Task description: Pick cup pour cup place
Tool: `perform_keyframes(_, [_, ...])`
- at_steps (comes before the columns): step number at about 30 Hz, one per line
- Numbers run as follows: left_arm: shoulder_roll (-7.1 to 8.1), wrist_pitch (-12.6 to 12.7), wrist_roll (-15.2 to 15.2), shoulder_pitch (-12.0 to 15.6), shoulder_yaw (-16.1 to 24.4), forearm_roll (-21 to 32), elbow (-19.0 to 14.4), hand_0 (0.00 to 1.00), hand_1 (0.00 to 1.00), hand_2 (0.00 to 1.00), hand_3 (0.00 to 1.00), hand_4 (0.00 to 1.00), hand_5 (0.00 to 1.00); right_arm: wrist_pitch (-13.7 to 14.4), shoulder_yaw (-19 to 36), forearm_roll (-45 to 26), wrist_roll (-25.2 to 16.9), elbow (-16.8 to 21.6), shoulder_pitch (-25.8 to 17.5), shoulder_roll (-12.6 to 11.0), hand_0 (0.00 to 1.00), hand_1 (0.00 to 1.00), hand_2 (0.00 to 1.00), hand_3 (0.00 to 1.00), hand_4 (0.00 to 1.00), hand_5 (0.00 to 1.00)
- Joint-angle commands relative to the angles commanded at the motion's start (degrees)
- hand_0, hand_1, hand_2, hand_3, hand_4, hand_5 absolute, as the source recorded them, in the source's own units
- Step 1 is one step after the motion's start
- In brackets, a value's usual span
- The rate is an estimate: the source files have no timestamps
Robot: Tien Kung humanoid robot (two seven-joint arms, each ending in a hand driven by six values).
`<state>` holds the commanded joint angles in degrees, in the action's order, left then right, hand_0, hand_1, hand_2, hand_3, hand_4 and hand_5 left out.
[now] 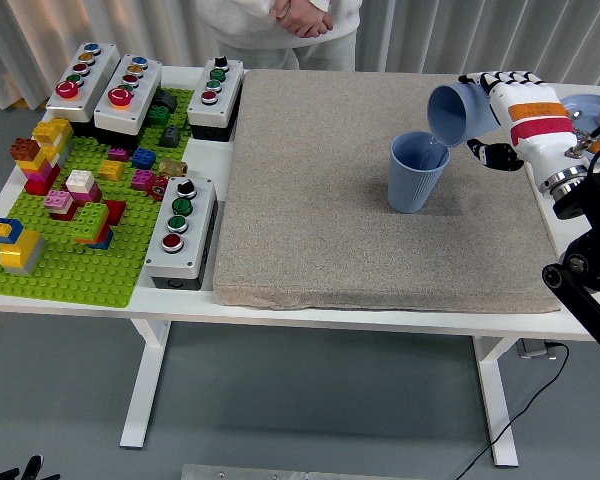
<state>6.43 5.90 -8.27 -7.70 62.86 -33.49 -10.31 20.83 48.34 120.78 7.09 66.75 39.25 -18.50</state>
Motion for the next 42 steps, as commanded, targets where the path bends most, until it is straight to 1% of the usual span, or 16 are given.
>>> perform_keyframes(13, [0.09,0.0,0.0,0.1,-0.4,0.3,0.0,0.693,0.707,0.731,0.649,0.493,0.979,0.1,-1.0,0.2,0.1,-0.3,0.4,-0.2,0.882,0.647,0.499,0.552,0.704,0.118])
perform_keyframes(22, [0.2,0.0,0.1,0.2,-0.3,0.2,0.0,0.693,0.707,0.73,0.649,0.493,0.979,0.3,-2.6,0.9,0.8,0.0,1.3,-0.9,0.885,0.653,0.502,0.55,0.704,0.118])
perform_keyframes(42, [0.11,0.0,0.0,-0.1,-0.1,0.1,0.0,0.692,0.707,0.73,0.649,0.493,0.978,0.0,-1.0,-0.4,1.5,0.4,0.9,-0.5,0.89,0.653,0.507,0.547,0.704,0.121])
